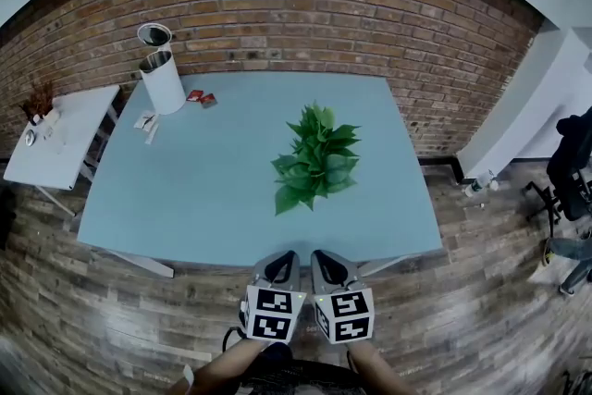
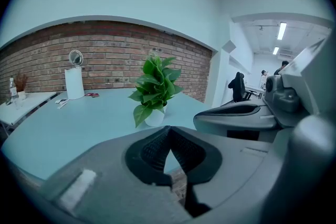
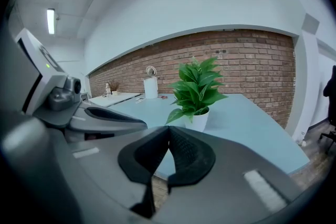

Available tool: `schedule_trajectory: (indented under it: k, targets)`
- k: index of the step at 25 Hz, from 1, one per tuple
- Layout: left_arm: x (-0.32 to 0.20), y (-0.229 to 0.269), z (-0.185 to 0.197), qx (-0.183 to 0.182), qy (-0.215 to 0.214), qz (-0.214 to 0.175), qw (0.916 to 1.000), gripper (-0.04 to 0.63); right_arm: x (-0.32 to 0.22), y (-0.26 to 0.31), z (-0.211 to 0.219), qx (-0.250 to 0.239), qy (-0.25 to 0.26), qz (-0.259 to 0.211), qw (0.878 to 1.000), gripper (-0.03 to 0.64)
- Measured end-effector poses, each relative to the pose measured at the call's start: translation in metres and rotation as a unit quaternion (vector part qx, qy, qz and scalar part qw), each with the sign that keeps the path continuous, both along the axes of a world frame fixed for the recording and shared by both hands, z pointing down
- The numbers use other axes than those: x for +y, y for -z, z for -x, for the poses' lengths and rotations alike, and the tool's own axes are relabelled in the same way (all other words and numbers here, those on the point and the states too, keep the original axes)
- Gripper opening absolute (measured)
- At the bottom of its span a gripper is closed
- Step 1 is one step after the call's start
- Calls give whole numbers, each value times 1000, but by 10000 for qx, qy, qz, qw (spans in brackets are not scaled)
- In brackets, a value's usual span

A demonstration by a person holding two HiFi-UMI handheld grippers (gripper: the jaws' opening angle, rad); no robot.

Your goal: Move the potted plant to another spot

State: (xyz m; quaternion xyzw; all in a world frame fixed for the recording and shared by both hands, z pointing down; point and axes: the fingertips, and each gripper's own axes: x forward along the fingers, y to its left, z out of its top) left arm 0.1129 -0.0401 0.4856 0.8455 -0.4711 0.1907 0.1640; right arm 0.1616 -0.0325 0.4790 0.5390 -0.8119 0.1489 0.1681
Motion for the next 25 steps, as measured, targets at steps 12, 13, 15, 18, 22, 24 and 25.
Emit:
schedule_trajectory:
  k: [12, 13, 15, 18, 22, 24, 25]
  targets:
    - [-29, -4, 16, 61, -275, 59, 9996, -5, -36, -6, 7, 45, -431, 0, 9991, 32]
    - [-30, -5, 16, 64, -287, 62, 9995, -5, -38, -7, 7, 51, -448, 8, 9990, 38]
    - [-33, -4, 17, 70, -314, 46, 9995, -5, -42, -9, 7, 61, -460, 18, 9989, 43]
    - [-37, -3, 18, 79, -332, 20, 9994, -5, -49, -12, 7, 84, -468, 26, 9989, 52]
    - [-44, -5, 21, 73, -285, 38, 9996, -5, -60, -19, 6, 146, -451, 69, 9989, 86]
    - [-49, -7, 23, 64, -238, 53, 9997, -5, -65, -24, 4, 185, -442, 100, 9988, 95]
    - [-52, -8, 24, 65, -206, 59, 9998, -5, -69, -26, 3, 203, -438, 112, 9988, 98]
